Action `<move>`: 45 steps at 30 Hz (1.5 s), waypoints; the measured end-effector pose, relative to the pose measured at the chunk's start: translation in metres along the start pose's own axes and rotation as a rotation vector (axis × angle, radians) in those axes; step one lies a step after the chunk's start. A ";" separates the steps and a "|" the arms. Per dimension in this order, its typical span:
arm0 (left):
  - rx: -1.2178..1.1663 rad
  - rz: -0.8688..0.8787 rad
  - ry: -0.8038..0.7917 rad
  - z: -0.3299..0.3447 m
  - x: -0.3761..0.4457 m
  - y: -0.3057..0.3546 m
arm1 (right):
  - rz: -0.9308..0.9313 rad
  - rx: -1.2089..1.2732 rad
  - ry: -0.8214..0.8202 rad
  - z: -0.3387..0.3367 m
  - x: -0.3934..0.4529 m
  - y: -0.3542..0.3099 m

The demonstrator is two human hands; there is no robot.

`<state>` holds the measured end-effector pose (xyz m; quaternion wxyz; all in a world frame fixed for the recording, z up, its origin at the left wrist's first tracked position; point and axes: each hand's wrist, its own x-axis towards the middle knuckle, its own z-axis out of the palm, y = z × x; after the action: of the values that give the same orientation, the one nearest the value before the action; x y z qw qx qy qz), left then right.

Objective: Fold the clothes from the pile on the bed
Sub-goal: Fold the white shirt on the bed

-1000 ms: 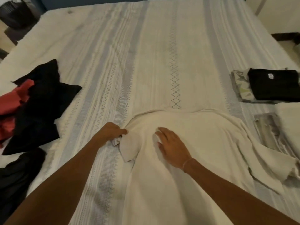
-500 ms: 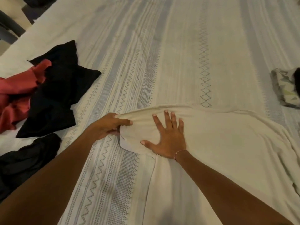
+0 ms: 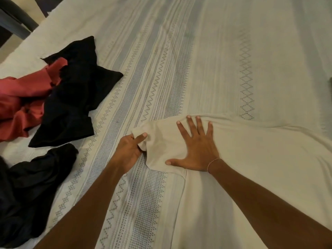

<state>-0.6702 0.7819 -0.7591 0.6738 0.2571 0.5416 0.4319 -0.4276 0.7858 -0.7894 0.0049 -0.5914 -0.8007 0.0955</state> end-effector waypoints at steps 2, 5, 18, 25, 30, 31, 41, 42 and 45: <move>0.120 0.111 0.105 0.003 0.002 -0.002 | 0.001 -0.005 0.005 -0.001 0.000 0.000; 0.347 0.323 0.307 0.010 0.005 -0.001 | 0.005 -0.005 0.007 0.000 0.000 0.000; 1.339 0.283 0.735 -0.012 0.019 -0.023 | 0.001 -0.033 0.026 0.006 0.001 0.001; 1.330 0.254 0.670 -0.020 0.021 -0.025 | 0.050 -0.085 -0.079 -0.003 0.001 -0.006; 1.283 0.198 0.631 -0.013 0.010 -0.017 | 0.111 0.028 -0.057 -0.012 -0.043 0.008; 1.356 0.251 0.675 -0.005 0.003 -0.016 | 0.138 0.061 -0.027 -0.009 -0.064 0.015; 1.513 1.144 -0.214 0.283 -0.048 -0.157 | 0.552 0.086 0.277 -0.020 -0.237 0.172; 1.485 1.152 -0.309 0.321 -0.055 -0.172 | 0.599 0.041 0.298 -0.026 -0.247 0.196; 1.423 1.111 -0.468 0.404 -0.065 -0.202 | 0.733 0.027 0.164 -0.051 -0.262 0.251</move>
<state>-0.2266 0.6753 -0.7771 0.1464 0.9122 0.3288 0.1958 -0.1049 0.6155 -0.7516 0.0422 -0.8444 -0.5314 0.0537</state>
